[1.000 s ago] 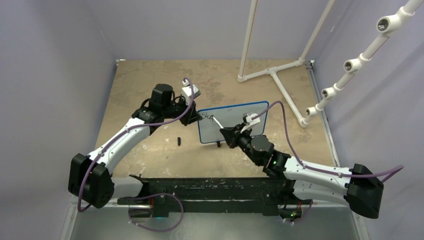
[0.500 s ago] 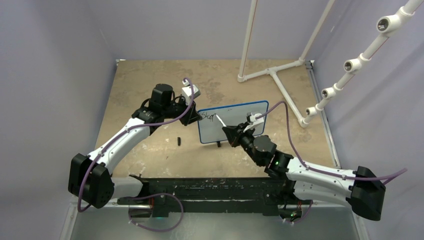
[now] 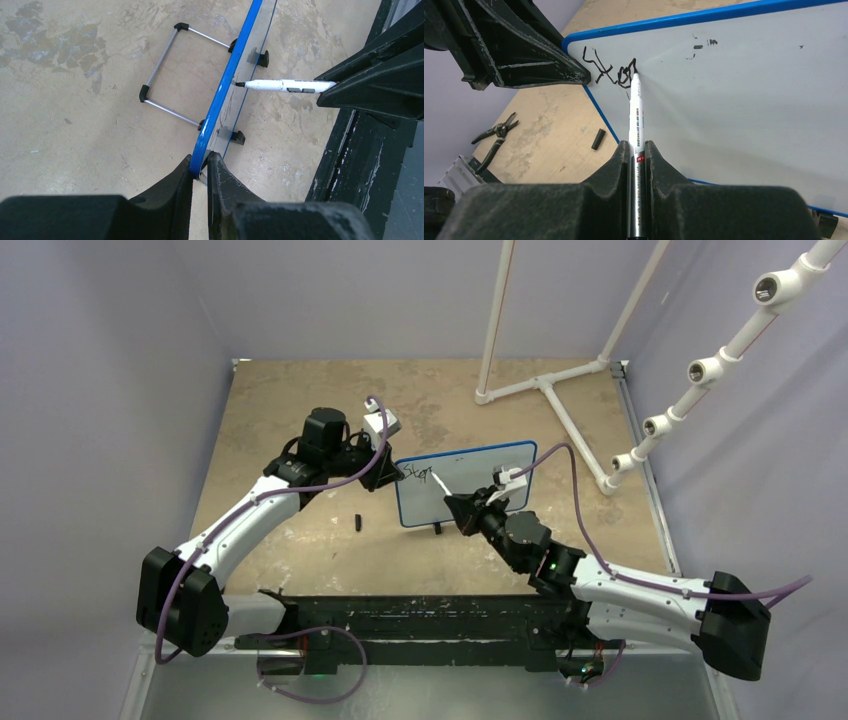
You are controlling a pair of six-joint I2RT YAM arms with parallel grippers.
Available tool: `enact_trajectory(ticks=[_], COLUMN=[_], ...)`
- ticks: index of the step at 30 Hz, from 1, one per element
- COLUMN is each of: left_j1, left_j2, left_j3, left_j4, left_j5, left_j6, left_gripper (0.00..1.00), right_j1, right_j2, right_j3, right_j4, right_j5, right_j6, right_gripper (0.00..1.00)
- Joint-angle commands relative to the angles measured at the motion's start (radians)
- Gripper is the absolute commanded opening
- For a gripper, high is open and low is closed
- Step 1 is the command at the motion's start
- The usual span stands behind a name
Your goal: Write a sentence on the whiteboard
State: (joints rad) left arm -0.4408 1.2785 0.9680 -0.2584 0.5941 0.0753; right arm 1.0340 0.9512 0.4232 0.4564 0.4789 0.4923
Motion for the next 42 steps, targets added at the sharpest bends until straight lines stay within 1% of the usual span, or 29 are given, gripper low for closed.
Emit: enact_trajectory(ticks=[1, 20, 26, 30, 35, 42], left_j1=[0.001, 0.001, 0.001, 0.001, 0.001, 0.001], left_j2=[-0.025, -0.027, -0.027, -0.028, -0.028, -0.028], left_j3=[-0.006, -0.005, -0.006, -0.006, -0.005, -0.006], left_j4=[0.004, 0.003, 0.004, 0.002, 0.004, 0.002], left_j5=[-0.02, -0.021, -0.022, -0.022, -0.022, -0.021], left_j6=[0.04, 0.04, 0.04, 0.04, 0.04, 0.04], left_gripper=[0.0, 0.0, 0.0, 0.0, 0.0, 0.0], right_j1=[-0.005, -0.004, -0.005, -0.005, -0.005, -0.005], right_j2=[0.002, 0.009, -0.038, -0.075, -0.064, -0.052], right_j3=[-0.014, -0.02, -0.044, -0.048, -0.025, -0.023], right_j4=[-0.017, 0.05, 0.093, 0.057, -0.001, 0.001], right_j5=[0.017, -0.054, -0.092, -0.042, 0.01, 0.032], right_j6=[0.018, -0.013, -0.027, -0.01, -0.007, -0.003], right_gripper=[0.0, 0.0, 0.0, 0.0, 0.0, 0.0])
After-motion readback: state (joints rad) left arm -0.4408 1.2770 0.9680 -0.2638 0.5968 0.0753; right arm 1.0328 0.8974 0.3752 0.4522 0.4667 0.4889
